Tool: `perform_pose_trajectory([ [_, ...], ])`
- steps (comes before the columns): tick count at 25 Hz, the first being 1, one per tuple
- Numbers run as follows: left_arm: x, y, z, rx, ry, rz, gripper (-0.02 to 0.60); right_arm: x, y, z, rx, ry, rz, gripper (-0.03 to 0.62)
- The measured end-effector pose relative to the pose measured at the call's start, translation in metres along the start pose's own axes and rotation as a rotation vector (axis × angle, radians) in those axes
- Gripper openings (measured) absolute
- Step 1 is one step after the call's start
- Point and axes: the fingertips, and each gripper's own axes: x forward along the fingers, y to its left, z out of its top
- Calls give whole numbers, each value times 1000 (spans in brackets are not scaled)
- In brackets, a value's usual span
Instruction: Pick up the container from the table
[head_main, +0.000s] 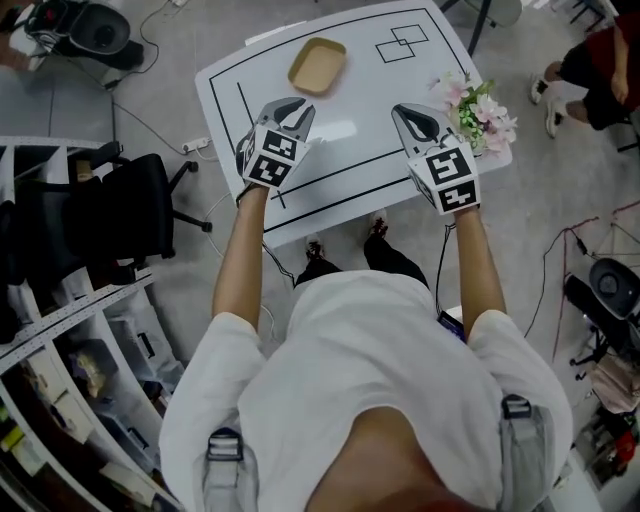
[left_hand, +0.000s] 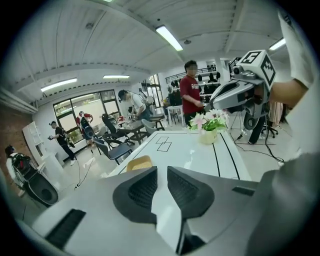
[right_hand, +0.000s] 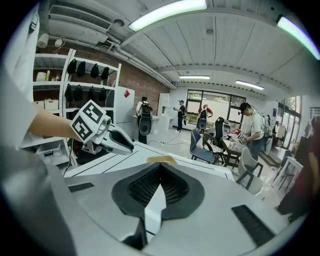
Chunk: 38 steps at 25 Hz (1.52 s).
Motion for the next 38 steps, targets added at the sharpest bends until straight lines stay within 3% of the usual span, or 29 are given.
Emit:
perform_pose_trajectory([
  [8, 86, 5, -28, 67, 186, -18, 75, 20, -32, -31, 47, 47, 24, 15],
  [13, 127, 7, -40, 86, 245, -47, 75, 30, -44, -47, 51, 79, 44, 15],
  [19, 157, 10, -66, 291, 395, -41, 75, 34, -48, -59, 88, 96, 46, 15],
  [23, 165, 7, -73, 389, 448, -50, 73, 32, -47, -65, 100, 108, 35, 14],
  [29, 169, 5, -76, 488, 476, -58, 52, 20, -37, -69, 111, 121, 4, 15],
  [38, 129, -3, -73, 492, 393, -43, 37, -11, -3, -56, 117, 110, -78, 15],
])
